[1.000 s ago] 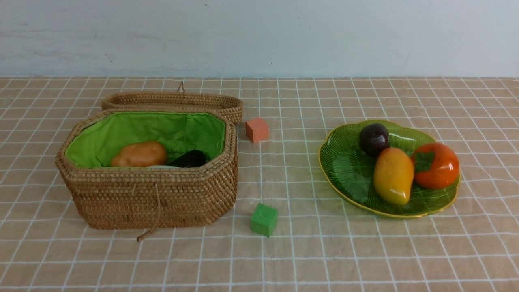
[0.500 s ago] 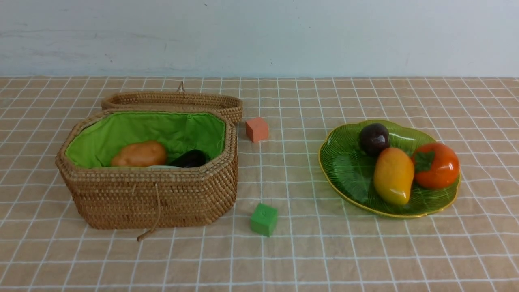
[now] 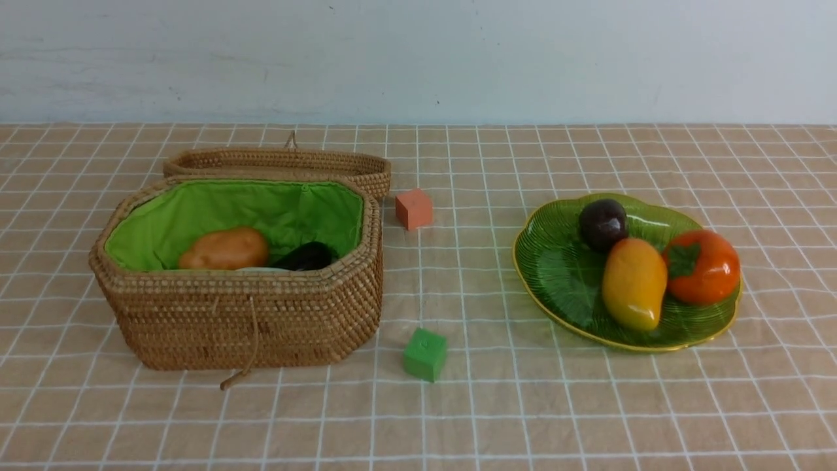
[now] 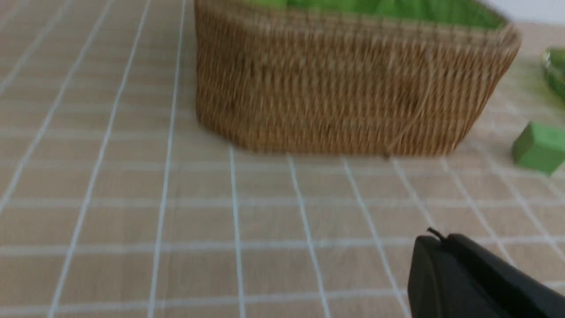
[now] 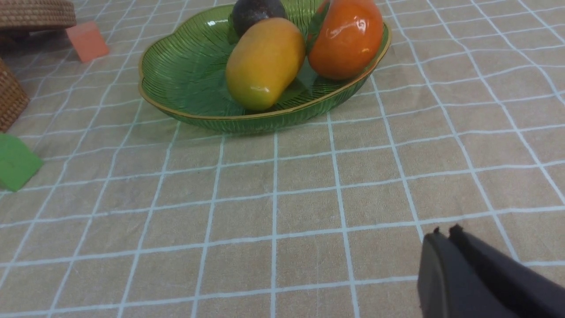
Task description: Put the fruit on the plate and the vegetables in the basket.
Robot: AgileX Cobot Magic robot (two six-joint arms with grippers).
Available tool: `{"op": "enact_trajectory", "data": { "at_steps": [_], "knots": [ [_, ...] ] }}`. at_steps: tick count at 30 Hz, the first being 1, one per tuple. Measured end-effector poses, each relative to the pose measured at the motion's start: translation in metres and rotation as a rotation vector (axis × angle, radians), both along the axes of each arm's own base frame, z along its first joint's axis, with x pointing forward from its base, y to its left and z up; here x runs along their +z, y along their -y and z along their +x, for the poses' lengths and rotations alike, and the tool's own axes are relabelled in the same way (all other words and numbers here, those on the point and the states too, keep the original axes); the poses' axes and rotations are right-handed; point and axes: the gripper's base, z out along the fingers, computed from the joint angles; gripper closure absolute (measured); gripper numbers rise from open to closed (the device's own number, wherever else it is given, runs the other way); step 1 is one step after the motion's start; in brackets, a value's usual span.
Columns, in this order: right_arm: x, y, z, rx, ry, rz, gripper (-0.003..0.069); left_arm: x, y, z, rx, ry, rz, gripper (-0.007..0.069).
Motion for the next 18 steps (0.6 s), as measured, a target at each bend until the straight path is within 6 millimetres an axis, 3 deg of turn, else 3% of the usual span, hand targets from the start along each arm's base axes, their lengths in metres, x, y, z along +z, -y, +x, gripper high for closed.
{"op": "enact_trajectory", "data": {
  "at_steps": [18],
  "knots": [
    [0.0000,0.0000,0.0000,0.000,0.000,0.000,0.0635,-0.0017,-0.0001,-0.0003,0.014,-0.022,-0.038,0.0637]
  ]
}}
